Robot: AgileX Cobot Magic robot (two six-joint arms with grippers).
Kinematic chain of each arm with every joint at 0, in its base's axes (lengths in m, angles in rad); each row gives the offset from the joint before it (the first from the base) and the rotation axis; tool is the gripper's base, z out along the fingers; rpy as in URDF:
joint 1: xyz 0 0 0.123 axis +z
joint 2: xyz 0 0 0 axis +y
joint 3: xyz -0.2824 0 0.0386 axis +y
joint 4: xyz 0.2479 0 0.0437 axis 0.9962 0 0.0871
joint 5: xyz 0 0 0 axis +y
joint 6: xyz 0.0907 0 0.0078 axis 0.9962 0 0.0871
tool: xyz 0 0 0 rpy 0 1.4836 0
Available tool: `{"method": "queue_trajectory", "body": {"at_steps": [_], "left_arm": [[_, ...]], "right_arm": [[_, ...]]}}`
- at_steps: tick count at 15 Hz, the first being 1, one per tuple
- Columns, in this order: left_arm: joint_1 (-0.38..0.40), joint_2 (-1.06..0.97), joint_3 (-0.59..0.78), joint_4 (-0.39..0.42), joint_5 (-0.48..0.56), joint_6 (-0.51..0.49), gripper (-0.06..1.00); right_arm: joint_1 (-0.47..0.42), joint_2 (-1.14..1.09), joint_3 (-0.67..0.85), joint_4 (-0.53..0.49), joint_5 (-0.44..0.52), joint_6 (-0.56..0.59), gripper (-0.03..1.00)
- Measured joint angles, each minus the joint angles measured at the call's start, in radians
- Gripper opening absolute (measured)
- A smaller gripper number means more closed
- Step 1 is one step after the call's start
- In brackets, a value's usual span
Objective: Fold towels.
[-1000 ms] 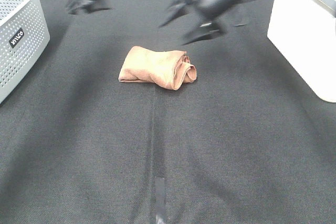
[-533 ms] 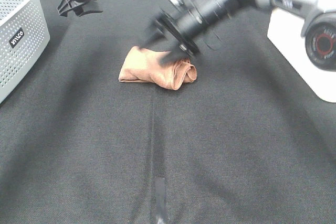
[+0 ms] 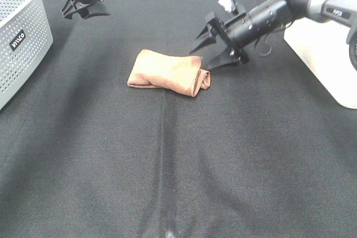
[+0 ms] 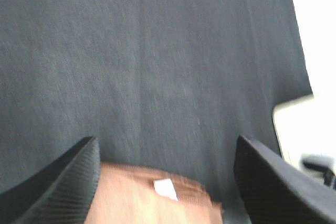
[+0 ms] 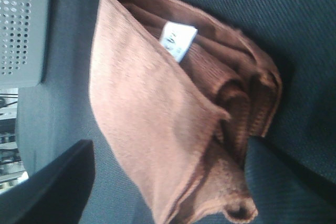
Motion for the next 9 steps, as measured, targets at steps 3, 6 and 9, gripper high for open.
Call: {"method": "queue_trajectory", "body": {"at_steps": [3, 6, 9], "left_arm": [[0.0, -0.014, 0.0, 0.049, 0.085, 0.023, 0.69], [0.0, -0.124, 0.0, 0.203, 0.24, 0.062, 0.69], [0.0, -0.235, 0.0, 0.325, 0.375, 0.06, 0.69]], "right_arm": [[0.0, -0.058, 0.0, -0.048, 0.0, 0.011, 0.75], [0.0, -0.223, -0.008, -0.169, 0.001, 0.064, 0.75], [0.0, -0.344, -0.006, -0.28, 0.002, 0.118, 0.75]]}}
